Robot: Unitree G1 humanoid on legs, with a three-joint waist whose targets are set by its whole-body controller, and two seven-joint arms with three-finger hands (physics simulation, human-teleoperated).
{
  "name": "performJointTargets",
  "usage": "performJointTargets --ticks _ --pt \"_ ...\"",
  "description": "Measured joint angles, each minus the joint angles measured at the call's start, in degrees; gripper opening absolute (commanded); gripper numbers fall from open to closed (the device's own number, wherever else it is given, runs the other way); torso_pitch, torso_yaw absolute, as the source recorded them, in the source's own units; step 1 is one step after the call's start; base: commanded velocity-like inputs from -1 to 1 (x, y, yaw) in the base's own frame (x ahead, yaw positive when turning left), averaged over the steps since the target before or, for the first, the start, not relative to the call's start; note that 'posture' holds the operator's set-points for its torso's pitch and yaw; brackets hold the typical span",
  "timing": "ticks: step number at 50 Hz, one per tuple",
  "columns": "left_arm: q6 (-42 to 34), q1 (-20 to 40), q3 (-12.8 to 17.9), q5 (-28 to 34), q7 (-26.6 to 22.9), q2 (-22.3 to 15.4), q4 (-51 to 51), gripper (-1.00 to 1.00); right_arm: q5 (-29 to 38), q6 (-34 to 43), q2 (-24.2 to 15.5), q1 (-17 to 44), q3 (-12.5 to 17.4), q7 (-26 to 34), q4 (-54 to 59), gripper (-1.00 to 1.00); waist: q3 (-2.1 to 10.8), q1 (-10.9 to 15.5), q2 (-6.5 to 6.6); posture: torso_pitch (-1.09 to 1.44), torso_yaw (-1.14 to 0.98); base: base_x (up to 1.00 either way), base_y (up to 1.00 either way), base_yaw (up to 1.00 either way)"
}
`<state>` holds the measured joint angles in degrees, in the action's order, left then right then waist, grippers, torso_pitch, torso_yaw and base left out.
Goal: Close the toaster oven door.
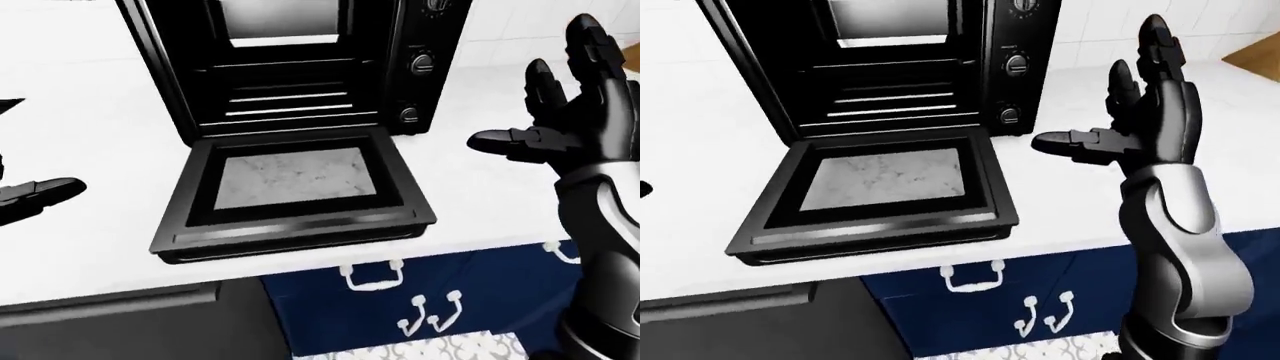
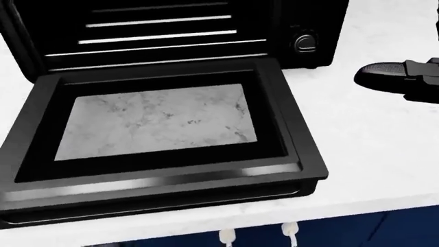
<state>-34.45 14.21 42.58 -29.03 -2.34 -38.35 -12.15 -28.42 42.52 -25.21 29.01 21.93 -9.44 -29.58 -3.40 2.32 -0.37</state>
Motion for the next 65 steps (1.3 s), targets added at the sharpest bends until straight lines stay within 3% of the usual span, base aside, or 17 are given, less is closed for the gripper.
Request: performJointTargets --ticks 3,7,10,13,19,25,29,37,44,46,54,58,65 --pt "-0.13 0.24 -0.03 -0.22 -0.18 -0.25 0.07 1.0 -0.03 -0.03 -0.01 1.32 0.08 -1.25 0.66 1.0 0.28 -0.31 1.16 0.0 0.0 0.0 0.0 1.0" --pt "0.56 0.12 2.14 0.14 0.3 -1.06 -0.58 1.0 -1.92 1.6 -0.2 2.68 -0.38 -3.06 1.47 1.0 0.87 -1.05 4.02 0.0 0.0 0.0 0.0 0.05" --pt "0.9 0.24 2.15 0.34 0.67 -0.95 0.16 1.0 -3.19 4.21 0.32 2.17 -1.57 -4.21 2.47 1.0 -0.66 -1.83 2.1 0.0 0.0 0.0 0.0 0.0" --pt "-0.07 -0.01 0.46 -0.01 0.41 -0.32 0.6 1.0 -4.78 8.11 -0.01 3.65 -1.05 -7.23 5.41 1.0 -0.83 -2.46 0.81 0.0 0.0 0.0 0.0 0.0" --pt "-0.53 0.34 0.59 -0.46 0.14 -0.72 -0.14 1.0 -6.42 8.52 -0.36 3.14 0.46 -9.48 4.59 1.0 -0.17 -2.32 1.26 0.0 0.0 0.0 0.0 0.0" --pt "-0.05 0.63 1.08 -0.72 0.21 -1.38 -0.32 1.0 -8.58 8.46 -1.55 2.8 -0.11 -10.0 4.03 1.0 0.39 -2.18 1.26 0.0 0.0 0.0 0.0 0.0" --pt "-0.06 0.54 1.09 -0.67 0.39 -1.48 0.31 1.0 -3.47 5.21 -2.51 1.94 -2.73 -7.21 4.85 1.0 0.3 -2.2 1.08 0.0 0.0 0.0 0.0 0.0" --pt "-0.18 0.41 1.07 -0.65 0.41 -1.5 0.64 1.0 3.82 3.28 -0.74 -0.35 -2.8 -0.12 2.14 1.0 0.32 -2.29 0.81 0.0 0.0 0.0 0.0 0.0" --pt "-0.18 0.58 1.01 -0.91 0.41 -1.71 0.24 1.0 5.17 4.39 -0.31 0.61 -1.23 3.04 2.0 1.0 0.53 -2.3 0.92 0.0 0.0 0.0 0.0 0.0" --pt "-0.09 0.6 1.07 -0.87 0.47 -1.71 0.28 1.0 8.09 2.56 -1.29 0.55 -2.53 3.33 4.11 1.0 0.57 -2.34 0.91 0.0 0.0 0.0 0.0 0.0" --pt "-0.42 0.63 1.19 -1.03 0.62 -1.95 0.57 1.0 16.59 -2.24 -1.5 1.36 -2.6 6.0 9.09 1.0 0.32 -2.43 1.13 0.0 0.0 0.0 0.0 0.0" --pt "-0.2 0.75 1.3 -1.14 0.6 -2.15 0.63 1.0 24.27 -9.42 -2.06 0.25 -4.68 9.17 11.58 1.0 0.31 -2.52 1.17 0.0 0.0 0.0 0.0 0.0" --pt "-0.06 0.63 1.21 -1.14 0.58 -2.17 1.02 1.0 30.74 -14.7 -1.13 0.45 -3.42 12.81 10.71 1.0 0.31 -2.61 1.36 0.0 0.0 0.0 0.0 0.0"
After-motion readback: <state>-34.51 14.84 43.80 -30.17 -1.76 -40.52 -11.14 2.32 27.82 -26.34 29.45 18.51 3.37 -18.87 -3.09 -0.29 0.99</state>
